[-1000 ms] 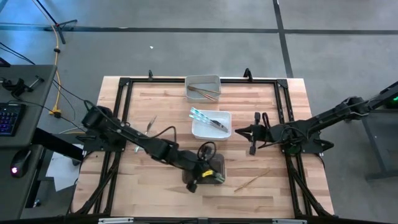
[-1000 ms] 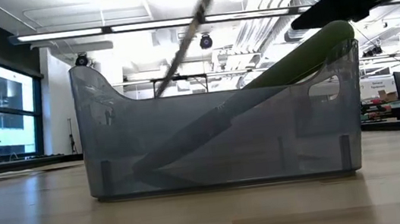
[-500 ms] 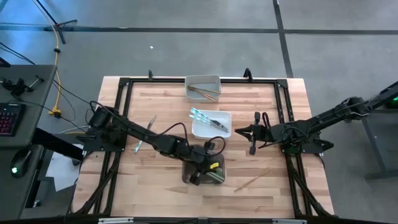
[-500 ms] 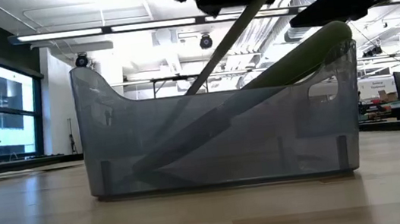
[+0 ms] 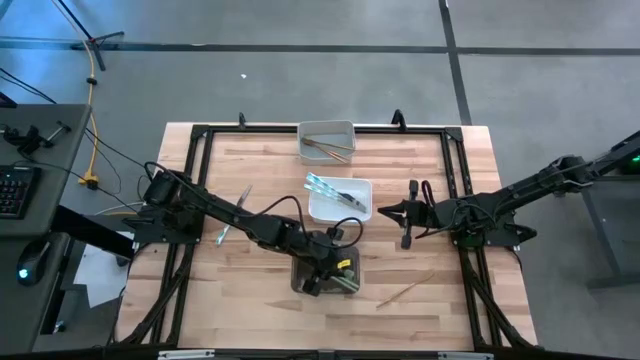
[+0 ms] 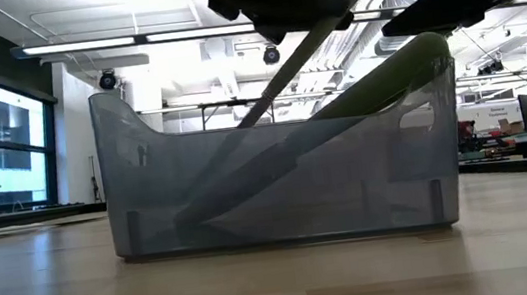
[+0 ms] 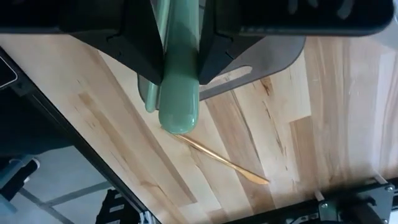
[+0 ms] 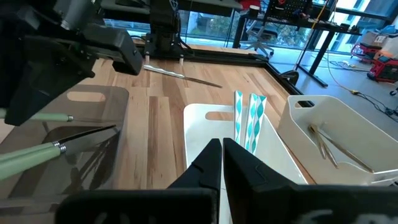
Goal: Sort silverware by color (type)
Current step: Put the light green table knife into the black bin, then put the gold table knife into the gray bin
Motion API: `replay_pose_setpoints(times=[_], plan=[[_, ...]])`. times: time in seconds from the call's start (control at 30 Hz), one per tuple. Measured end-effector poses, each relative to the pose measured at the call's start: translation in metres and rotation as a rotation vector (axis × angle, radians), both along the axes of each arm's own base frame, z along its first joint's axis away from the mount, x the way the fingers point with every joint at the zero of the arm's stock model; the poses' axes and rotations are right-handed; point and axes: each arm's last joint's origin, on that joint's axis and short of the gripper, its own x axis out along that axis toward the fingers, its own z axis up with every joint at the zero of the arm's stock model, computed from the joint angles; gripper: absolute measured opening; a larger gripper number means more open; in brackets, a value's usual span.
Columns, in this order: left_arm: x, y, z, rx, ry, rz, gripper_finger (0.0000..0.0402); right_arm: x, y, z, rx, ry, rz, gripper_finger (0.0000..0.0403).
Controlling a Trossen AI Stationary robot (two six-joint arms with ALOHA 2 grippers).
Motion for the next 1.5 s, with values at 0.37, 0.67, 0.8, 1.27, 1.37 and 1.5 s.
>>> replay_pose_setpoints(times=[0.37,0.67,0.8,1.27,1.37,1.5], plan=[[-0.005,-0.002,0.007,0.016,0.02,-0.054,0.0134,0.0,0.0,0.0,0.0,0.0,0.0,0.0],[-0.041,-0.022,0.004,0.031,-0.146,-0.163,0.0025,-0.001,0.004,0.001,-0.024,0.057,0.03,0.0],[-0.06,-0.015,-0.012,-0.061,-0.231,-0.117,0.0006,0.004,0.012,0.003,-0.035,0.112,0.062,0.0],[-0.142,0.008,-0.004,-0.058,-0.455,0.105,0.0003,0.039,0.1,-0.01,0.143,0.712,0.125,0.0008],[-0.156,0.011,-0.009,-0.058,-0.467,0.136,0.0003,0.043,0.125,-0.016,0.177,0.815,0.11,0.0036],[-0.17,0.015,-0.015,-0.073,-0.483,0.165,0.0003,0.049,0.153,-0.024,0.218,0.936,0.096,0.0091]])
